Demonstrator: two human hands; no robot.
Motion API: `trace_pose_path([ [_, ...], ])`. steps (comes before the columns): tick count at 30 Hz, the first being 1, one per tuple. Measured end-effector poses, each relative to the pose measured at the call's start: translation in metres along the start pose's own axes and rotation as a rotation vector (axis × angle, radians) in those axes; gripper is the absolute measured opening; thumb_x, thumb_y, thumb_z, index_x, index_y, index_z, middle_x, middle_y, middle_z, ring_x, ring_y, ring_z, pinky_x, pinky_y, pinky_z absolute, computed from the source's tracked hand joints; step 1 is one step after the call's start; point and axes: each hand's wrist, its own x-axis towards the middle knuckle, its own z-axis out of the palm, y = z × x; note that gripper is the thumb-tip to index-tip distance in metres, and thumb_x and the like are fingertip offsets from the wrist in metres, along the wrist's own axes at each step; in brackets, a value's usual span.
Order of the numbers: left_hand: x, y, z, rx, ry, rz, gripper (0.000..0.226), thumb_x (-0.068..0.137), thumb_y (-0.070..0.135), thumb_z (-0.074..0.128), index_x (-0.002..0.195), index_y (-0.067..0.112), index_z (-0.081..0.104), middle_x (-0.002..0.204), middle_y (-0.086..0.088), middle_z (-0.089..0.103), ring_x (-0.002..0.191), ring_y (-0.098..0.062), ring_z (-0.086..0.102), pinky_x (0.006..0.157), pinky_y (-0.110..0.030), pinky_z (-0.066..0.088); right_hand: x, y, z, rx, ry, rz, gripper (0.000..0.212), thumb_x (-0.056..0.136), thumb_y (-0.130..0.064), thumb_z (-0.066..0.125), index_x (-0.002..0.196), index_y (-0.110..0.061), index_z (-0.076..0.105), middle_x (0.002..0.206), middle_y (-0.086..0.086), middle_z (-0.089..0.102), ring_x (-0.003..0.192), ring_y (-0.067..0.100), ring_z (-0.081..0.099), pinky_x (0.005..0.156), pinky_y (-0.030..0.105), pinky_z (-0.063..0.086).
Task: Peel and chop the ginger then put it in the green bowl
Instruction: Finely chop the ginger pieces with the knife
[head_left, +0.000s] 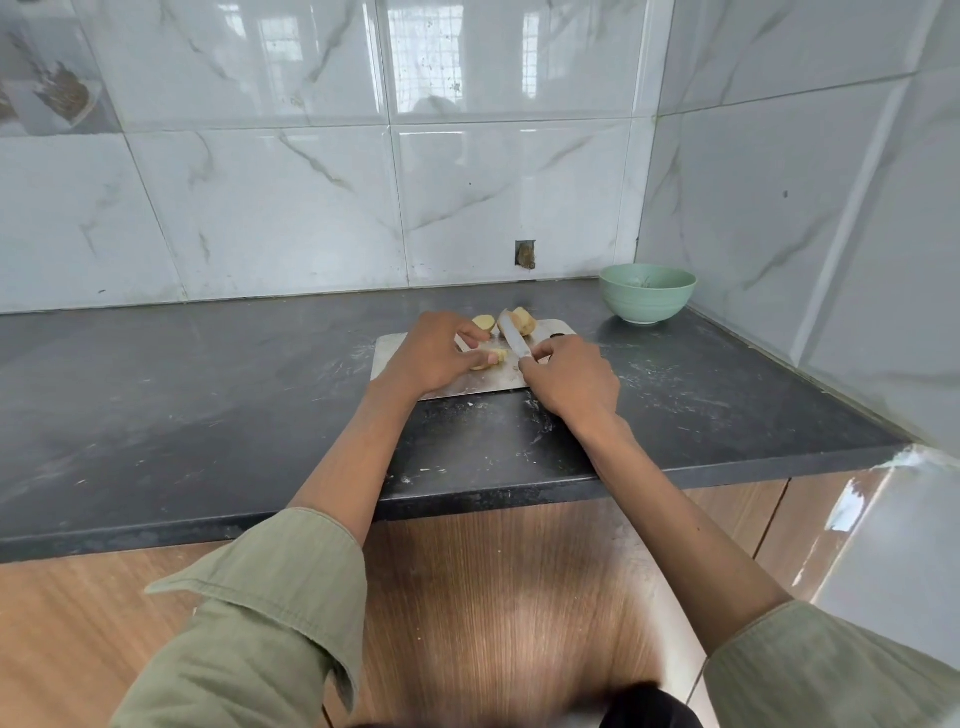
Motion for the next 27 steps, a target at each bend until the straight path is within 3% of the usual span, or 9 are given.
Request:
trace_pose_path([
  [3, 0.0, -0.001, -0.004, 0.007, -0.052, -0.023, 0.035, 0.077, 0.03, 0.091, 0.109, 0.023, 0.079, 0.099, 0.01, 0.068, 0.08, -0.01, 0.067, 0.07, -0.023, 0.048, 0.001, 0.0, 0.002, -0.02, -0.009, -0.001, 0.025, 0.088, -0.045, 0.064, 0.105, -0.034, 0.078, 0.114, 0.002, 0.072, 0.105, 0.029, 0.065, 0.076, 0.032, 0.04],
  [6, 0.001, -0.002, -0.006, -0.003, -0.062, -0.043, 0.033, 0.075, 0.024, 0.093, 0.105, 0.024, 0.081, 0.096, 0.013, 0.069, 0.076, -0.011, 0.067, 0.066, -0.025, 0.045, 0.001, 0.0, 0.003, -0.023, -0.011, -0.025, 0.027, 0.085, -0.046, 0.065, 0.109, -0.039, 0.078, 0.121, -0.001, 0.071, 0.109, 0.028, 0.065, 0.077, 0.032, 0.04],
  [12, 0.002, 0.001, -0.002, 0.015, -0.065, -0.013, 0.031, 0.078, 0.016, 0.09, 0.107, 0.015, 0.082, 0.1, -0.001, 0.078, 0.066, 0.002, 0.059, 0.06, -0.004, 0.039, -0.002, -0.004, 0.003, -0.046, -0.024, -0.085, 0.028, 0.088, -0.048, 0.064, 0.111, -0.04, 0.078, 0.118, -0.003, 0.07, 0.105, 0.025, 0.066, 0.074, 0.03, 0.04],
  [17, 0.0, 0.007, 0.001, 0.061, -0.056, -0.005, 0.03, 0.081, 0.021, 0.088, 0.11, 0.017, 0.081, 0.105, -0.002, 0.079, 0.07, -0.005, 0.06, 0.071, -0.022, 0.044, -0.004, -0.005, 0.002, -0.045, -0.016, -0.078, 0.026, 0.089, -0.045, 0.063, 0.108, -0.038, 0.079, 0.114, -0.002, 0.071, 0.101, 0.025, 0.066, 0.072, 0.03, 0.039],
  [22, -0.002, 0.007, 0.0, 0.103, -0.032, 0.005, 0.035, 0.08, 0.036, 0.087, 0.112, 0.023, 0.08, 0.098, 0.005, 0.073, 0.082, -0.013, 0.064, 0.075, -0.029, 0.049, -0.008, -0.006, -0.001, -0.018, -0.004, -0.068, 0.029, 0.089, -0.046, 0.061, 0.111, -0.034, 0.077, 0.108, -0.001, 0.073, 0.101, 0.025, 0.066, 0.072, 0.03, 0.039],
  [27, -0.002, 0.005, 0.004, 0.077, -0.061, 0.043, 0.033, 0.083, 0.03, 0.086, 0.114, 0.02, 0.08, 0.102, -0.002, 0.075, 0.089, -0.017, 0.067, 0.083, -0.037, 0.055, -0.01, -0.007, 0.003, 0.011, 0.011, -0.084, 0.05, 0.078, -0.06, 0.059, 0.121, -0.036, 0.07, 0.108, -0.002, 0.073, 0.105, 0.024, 0.066, 0.078, 0.034, 0.047],
])
